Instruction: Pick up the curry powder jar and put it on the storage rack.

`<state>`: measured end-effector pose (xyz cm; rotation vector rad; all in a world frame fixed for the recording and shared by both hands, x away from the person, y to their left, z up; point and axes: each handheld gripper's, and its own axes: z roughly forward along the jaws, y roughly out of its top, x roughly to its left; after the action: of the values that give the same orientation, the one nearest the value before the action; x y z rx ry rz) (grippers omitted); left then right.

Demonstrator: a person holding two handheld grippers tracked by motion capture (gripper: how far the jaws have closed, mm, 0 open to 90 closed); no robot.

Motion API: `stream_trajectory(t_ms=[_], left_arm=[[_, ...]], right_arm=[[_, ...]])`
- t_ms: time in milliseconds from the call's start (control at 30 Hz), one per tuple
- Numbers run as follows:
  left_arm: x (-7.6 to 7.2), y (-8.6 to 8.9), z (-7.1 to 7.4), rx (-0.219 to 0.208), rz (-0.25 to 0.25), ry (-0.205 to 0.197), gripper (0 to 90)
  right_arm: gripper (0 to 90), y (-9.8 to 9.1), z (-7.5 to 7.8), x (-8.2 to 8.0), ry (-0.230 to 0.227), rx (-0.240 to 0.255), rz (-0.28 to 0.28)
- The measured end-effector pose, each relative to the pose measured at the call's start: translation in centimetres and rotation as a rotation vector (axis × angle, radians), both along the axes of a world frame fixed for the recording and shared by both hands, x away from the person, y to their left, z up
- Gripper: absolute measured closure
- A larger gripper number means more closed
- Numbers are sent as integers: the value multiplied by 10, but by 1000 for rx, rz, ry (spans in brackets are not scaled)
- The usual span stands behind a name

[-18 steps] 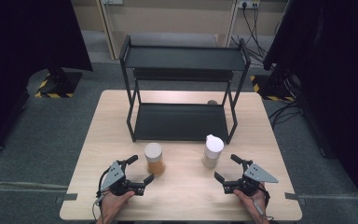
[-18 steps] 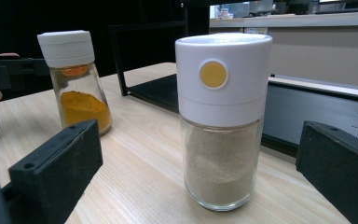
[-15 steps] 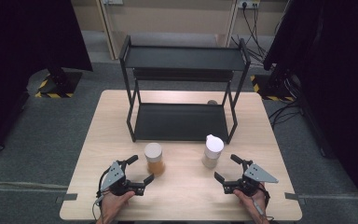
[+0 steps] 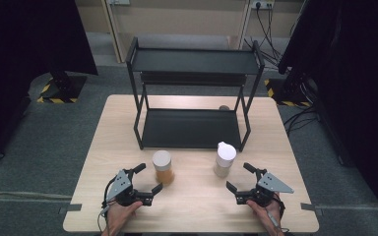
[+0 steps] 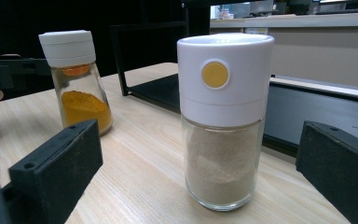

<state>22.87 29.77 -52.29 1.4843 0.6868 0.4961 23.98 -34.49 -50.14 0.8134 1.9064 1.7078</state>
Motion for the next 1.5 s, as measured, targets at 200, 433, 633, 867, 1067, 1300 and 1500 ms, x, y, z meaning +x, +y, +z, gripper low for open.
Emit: stream_trajectory(t_ms=[200, 433, 633, 867, 1067, 1300, 1500], left_arm=[[0, 0, 0, 0, -4, -1, 11], [1, 0, -1, -10, -4, 1, 10], [2, -1, -1, -13, -12, 6, 10], [3, -4, 0, -8, -15, 5, 10], [4, -4, 2, -10, -4, 13, 10], [9, -8, 4, -18, -10, 28, 10], [12, -10, 6, -11, -9, 25, 10]], right_arm=[[7, 0, 0, 0, 0, -1, 1], [6, 0, 0, 0, 1, 0, -2], [7, 1, 0, 0, 2, 0, -3], [7, 0, -1, 0, 3, 3, -6], [7, 1, -1, 0, 3, 2, -4], [7, 0, -1, 1, 2, 4, -7], [7, 0, -2, 1, 1, 6, -5]])
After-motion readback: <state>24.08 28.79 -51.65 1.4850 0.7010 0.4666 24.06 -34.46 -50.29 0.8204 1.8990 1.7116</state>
